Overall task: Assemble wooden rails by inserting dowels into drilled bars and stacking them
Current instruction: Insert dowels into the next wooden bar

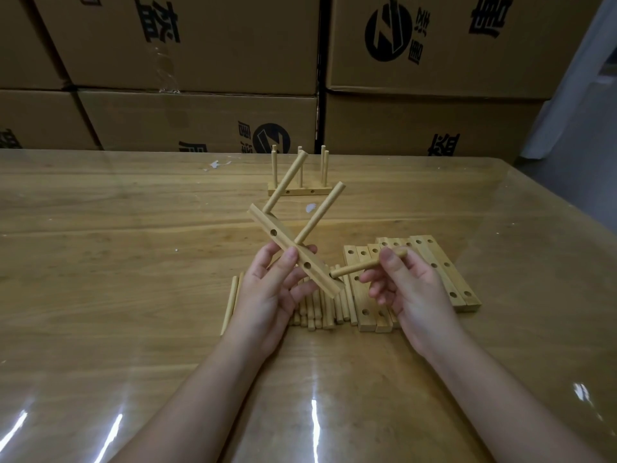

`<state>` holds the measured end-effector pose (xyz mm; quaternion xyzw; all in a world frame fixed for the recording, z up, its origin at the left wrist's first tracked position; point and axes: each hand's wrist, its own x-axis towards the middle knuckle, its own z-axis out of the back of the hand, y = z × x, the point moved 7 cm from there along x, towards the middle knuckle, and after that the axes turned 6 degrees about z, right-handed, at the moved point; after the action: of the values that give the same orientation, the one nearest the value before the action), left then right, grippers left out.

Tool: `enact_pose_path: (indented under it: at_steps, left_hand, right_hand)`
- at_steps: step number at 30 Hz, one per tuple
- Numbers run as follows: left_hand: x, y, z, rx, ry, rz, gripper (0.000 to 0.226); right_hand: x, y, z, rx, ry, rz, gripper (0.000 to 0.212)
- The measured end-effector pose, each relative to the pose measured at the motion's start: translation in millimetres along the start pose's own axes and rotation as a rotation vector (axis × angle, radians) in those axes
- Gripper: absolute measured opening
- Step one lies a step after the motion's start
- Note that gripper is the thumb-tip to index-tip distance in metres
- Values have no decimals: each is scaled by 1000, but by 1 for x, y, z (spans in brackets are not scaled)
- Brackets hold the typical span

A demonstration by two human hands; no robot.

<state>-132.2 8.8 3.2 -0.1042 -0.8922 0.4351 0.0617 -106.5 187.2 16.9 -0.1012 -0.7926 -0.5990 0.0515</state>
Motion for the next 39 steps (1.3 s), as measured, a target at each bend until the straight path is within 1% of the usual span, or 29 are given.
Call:
enact_pose_path:
  at_steps: [3, 5, 10, 13, 18, 22, 26, 30, 35, 39]
  left_hand:
    - [0, 0, 0, -17, 10, 4, 27]
    - [0, 1, -1, -28, 17, 11, 28]
    - [0, 1, -2, -32, 16, 17, 27]
    - [-1, 2, -2, -41, 19, 22, 27]
    - [0, 4, 0, -46, 3, 39, 36]
    - [1, 5, 0, -38, -19, 40, 39]
    - [1, 6, 2, -14, -41, 38, 37]
    - [1, 7, 2, 24, -50, 38, 39]
    - [2, 9, 1, 77, -38, 35, 37]
    - [3, 10, 0, 116, -32, 28, 36]
  right_hand:
    - [-1, 0, -1, -33, 9, 6, 36]
    - [-1, 0, 0, -50, 8, 5, 35]
    - [0, -1, 1, -97, 6, 13, 26]
    - [0, 1, 1, -174, 7, 61, 14]
    - [-1, 5, -1, -245, 16, 148, 5]
    - [-3, 9, -3, -347, 23, 244, 5]
    - [-4, 12, -4, -426, 26, 295, 6]
    - [-3, 9, -3, -458, 36, 285, 4]
    - [-2, 4, -1, -502, 45, 260, 9]
    - [-2, 3, -1, -539, 49, 257, 8]
